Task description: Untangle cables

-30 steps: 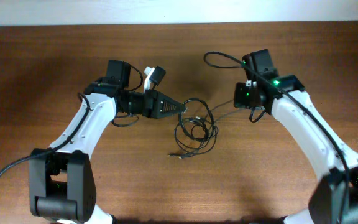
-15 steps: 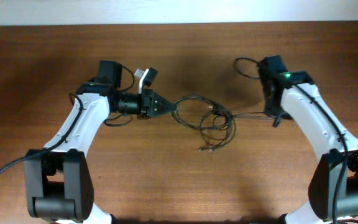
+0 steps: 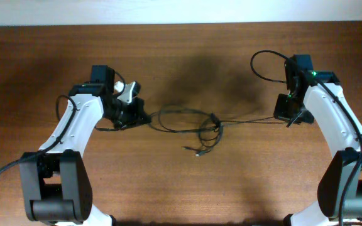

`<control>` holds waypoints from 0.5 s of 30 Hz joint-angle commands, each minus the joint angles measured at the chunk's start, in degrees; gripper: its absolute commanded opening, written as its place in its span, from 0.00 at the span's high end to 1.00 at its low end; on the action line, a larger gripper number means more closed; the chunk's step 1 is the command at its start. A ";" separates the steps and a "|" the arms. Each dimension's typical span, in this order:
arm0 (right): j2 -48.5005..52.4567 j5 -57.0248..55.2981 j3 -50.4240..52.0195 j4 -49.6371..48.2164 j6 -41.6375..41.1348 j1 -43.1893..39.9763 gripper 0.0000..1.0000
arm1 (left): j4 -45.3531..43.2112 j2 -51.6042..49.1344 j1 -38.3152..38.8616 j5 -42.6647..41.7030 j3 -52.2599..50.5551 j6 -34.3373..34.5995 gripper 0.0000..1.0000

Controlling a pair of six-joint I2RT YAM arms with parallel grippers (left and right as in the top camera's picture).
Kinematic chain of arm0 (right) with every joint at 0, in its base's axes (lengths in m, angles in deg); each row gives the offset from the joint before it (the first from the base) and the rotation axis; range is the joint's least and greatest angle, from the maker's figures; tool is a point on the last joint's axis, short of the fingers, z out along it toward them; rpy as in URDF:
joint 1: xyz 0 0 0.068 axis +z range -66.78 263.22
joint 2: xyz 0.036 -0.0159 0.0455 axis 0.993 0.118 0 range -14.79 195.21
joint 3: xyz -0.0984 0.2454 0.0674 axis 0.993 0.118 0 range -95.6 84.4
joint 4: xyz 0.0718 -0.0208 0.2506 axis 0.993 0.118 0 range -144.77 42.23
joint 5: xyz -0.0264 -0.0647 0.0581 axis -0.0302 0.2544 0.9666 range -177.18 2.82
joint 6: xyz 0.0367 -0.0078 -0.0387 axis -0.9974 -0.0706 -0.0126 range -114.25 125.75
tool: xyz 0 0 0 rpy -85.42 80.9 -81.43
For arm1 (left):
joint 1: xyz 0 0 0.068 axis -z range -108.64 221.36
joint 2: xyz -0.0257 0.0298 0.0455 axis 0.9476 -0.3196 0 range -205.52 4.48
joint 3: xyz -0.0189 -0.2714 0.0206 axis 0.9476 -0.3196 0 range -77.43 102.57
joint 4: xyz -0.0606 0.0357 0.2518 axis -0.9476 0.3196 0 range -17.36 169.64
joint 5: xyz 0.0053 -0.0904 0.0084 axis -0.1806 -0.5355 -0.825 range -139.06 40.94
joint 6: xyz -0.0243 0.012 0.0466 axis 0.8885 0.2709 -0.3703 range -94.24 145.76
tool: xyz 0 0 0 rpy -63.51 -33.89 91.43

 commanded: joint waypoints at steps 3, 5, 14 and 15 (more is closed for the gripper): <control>0.42 8.13 -0.46 0.00 8.02 -0.52 0.96 | 0.94 -0.02 -0.90 28.81 -0.07 7.50 1.00; 0.44 11.39 -0.46 -0.11 10.88 -0.52 0.96 | 0.96 -0.02 -0.90 37.83 -0.07 10.45 1.00; 0.61 12.55 -0.46 -0.24 12.04 -0.55 0.96 | -1.51 -0.04 -2.19 55.15 -0.07 18.03 0.97; 0.61 12.55 -0.46 -0.22 12.04 -0.52 0.96 | -1.75 -0.04 -2.86 54.86 -0.07 18.38 0.95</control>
